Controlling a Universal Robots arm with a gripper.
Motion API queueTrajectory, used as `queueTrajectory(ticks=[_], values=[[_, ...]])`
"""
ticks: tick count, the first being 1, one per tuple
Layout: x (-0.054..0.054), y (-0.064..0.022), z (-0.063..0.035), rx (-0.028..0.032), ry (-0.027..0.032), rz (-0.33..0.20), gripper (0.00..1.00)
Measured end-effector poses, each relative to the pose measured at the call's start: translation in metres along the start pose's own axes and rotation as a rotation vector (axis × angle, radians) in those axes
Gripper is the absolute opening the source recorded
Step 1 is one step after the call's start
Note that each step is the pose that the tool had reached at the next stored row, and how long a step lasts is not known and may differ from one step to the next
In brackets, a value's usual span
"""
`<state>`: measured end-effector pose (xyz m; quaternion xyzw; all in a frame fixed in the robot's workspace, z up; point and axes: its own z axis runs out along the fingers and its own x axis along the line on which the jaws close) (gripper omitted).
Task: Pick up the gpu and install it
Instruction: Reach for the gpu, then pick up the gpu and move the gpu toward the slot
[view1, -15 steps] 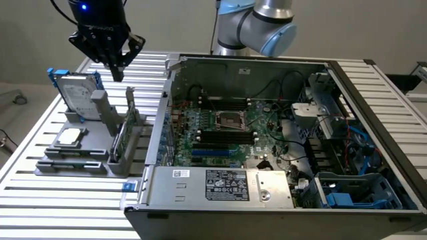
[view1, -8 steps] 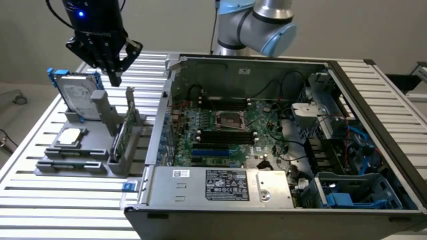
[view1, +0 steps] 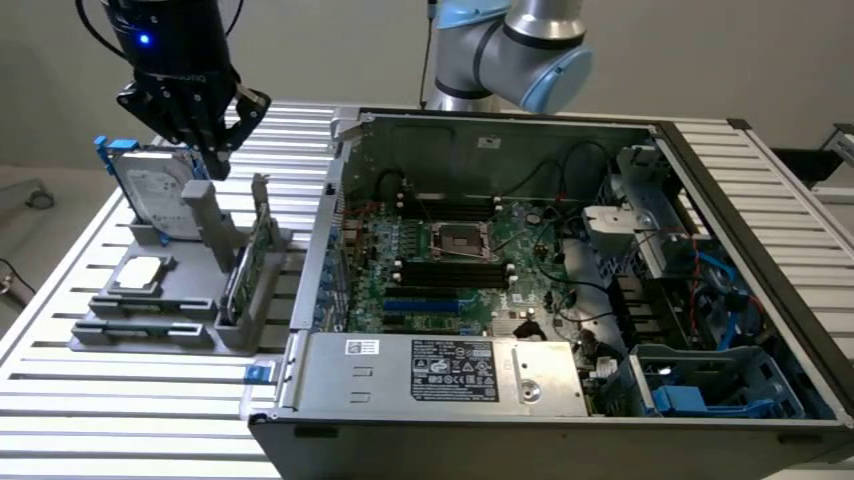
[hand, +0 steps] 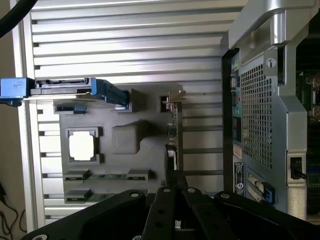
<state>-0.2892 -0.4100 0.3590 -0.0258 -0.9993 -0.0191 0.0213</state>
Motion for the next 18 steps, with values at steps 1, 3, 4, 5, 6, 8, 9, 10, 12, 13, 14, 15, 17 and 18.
queueTrajectory(ticks=[1,3,4,5,6,8,9,10,12,13,14,15,17,18], values=[[0.0002,0.0000,0.0000,0.0000,0.0000,0.000,0.11],[0.0008,0.0000,0.0001,0.0000,0.0000,0.000,0.11],[0.0010,-0.0001,0.0001,0.0000,0.0000,0.000,0.11],[0.0013,-0.0001,0.0001,0.0000,0.0000,-0.001,0.11],[0.0015,-0.0001,0.0001,0.0000,0.0000,-0.001,0.11],[0.0020,-0.0001,0.0001,0.0000,0.0000,-0.001,0.11],[0.0022,-0.0001,0.0001,0.0001,0.0000,-0.001,0.11],[0.0025,-0.0001,0.0001,0.0000,0.0000,-0.001,0.12],[0.0030,-0.0002,0.0001,0.0001,0.0001,-0.001,0.17],[0.0032,-0.0002,0.0001,0.0001,0.0001,-0.001,0.24],[0.0034,-0.0002,0.0001,0.0001,0.0001,-0.001,0.29],[0.0034,-0.0002,0.0002,0.0001,0.0001,-0.001,0.29],[0.0036,-0.0003,0.0015,0.0001,0.0000,-0.002,0.35],[0.0040,-0.0004,0.0034,0.0000,-0.0001,-0.001,0.42]])
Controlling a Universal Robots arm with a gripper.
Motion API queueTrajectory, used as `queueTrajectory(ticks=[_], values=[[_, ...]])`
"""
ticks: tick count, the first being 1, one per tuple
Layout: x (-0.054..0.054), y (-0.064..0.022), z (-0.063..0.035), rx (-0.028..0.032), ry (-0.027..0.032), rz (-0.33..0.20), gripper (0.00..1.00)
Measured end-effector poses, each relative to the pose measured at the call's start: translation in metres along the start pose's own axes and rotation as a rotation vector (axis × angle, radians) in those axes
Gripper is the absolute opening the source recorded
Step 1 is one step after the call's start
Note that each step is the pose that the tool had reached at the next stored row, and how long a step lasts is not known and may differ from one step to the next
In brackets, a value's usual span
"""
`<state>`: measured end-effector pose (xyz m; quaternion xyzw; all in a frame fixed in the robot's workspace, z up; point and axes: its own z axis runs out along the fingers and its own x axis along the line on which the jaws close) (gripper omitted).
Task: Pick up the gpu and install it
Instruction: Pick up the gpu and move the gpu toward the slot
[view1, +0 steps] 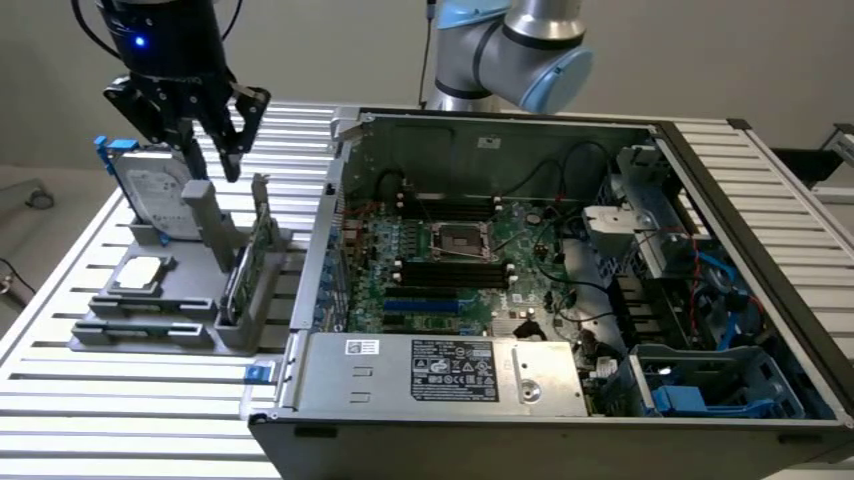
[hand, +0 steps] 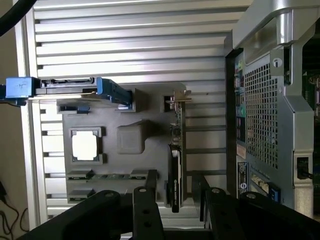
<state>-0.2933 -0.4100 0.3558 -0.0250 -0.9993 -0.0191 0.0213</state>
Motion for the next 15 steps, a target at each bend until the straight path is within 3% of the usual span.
queueTrajectory(ticks=[8,15], values=[[0.000,-0.0006,0.0146,0.0006,0.0006,-0.012,0.42],[-0.001,-0.0019,0.0272,0.0030,0.0026,-0.065,0.42]])
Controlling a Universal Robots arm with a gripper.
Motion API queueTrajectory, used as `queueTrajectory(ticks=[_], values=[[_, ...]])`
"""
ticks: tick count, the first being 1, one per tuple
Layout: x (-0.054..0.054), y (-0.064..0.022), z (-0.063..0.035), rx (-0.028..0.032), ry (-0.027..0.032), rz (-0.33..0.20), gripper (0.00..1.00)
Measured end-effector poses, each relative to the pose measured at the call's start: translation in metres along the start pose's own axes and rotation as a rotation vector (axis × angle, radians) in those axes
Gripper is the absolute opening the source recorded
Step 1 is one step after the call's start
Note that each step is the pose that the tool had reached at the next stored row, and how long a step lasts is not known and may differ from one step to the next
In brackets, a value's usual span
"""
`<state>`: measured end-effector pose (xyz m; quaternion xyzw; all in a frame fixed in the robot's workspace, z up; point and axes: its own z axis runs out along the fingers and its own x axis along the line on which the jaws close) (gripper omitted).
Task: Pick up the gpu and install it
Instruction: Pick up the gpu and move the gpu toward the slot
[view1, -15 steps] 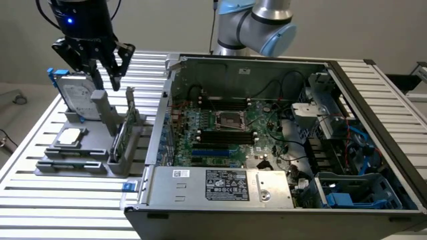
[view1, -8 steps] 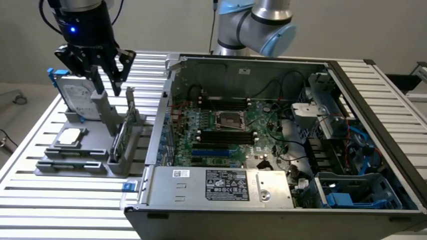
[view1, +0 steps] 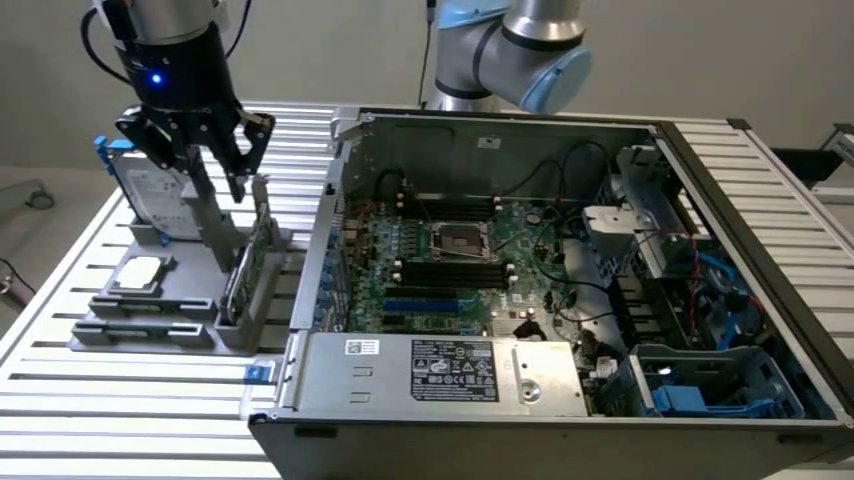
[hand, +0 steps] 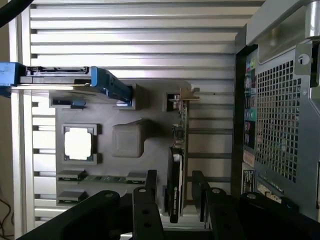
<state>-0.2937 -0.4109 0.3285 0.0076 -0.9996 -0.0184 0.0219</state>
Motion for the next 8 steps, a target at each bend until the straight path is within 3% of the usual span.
queueTrajectory(ticks=[8], values=[[-0.001,-0.0014,0.0144,0.0028,0.0025,-0.063,0.42]])
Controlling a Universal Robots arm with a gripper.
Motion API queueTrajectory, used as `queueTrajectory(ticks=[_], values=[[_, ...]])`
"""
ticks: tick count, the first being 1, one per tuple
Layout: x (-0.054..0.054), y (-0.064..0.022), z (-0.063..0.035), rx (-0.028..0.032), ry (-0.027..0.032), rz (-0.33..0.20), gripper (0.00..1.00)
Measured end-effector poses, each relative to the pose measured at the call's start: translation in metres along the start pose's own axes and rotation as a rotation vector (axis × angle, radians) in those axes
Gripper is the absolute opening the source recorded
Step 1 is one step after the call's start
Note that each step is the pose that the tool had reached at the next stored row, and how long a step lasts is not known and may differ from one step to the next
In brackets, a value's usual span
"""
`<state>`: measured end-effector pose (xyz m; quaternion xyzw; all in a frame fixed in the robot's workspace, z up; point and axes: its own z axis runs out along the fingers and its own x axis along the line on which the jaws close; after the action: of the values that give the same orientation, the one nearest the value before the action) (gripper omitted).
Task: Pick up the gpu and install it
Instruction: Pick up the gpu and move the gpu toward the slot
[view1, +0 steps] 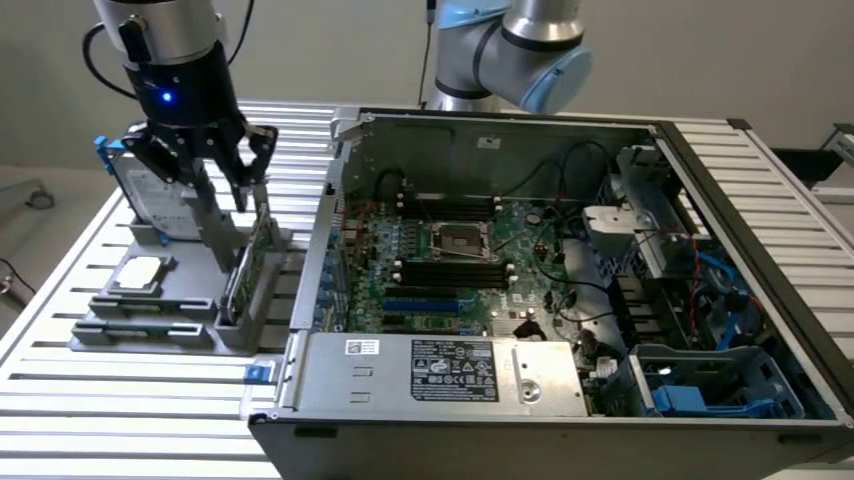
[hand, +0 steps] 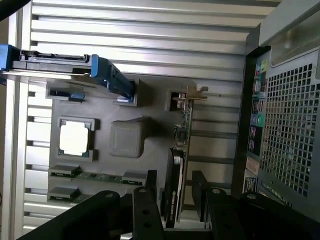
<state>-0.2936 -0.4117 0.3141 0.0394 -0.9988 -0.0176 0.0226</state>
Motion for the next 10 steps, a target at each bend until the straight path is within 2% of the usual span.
queueTrajectory(ticks=[3,8,10], values=[[0.000,-0.0041,0.0052,0.0004,0.0002,-0.005,0.42],[0.001,-0.0253,0.0138,0.0002,-0.0005,-0.005,0.42],[0.001,-0.0270,0.0173,0.0000,-0.0014,-0.003,0.42]])
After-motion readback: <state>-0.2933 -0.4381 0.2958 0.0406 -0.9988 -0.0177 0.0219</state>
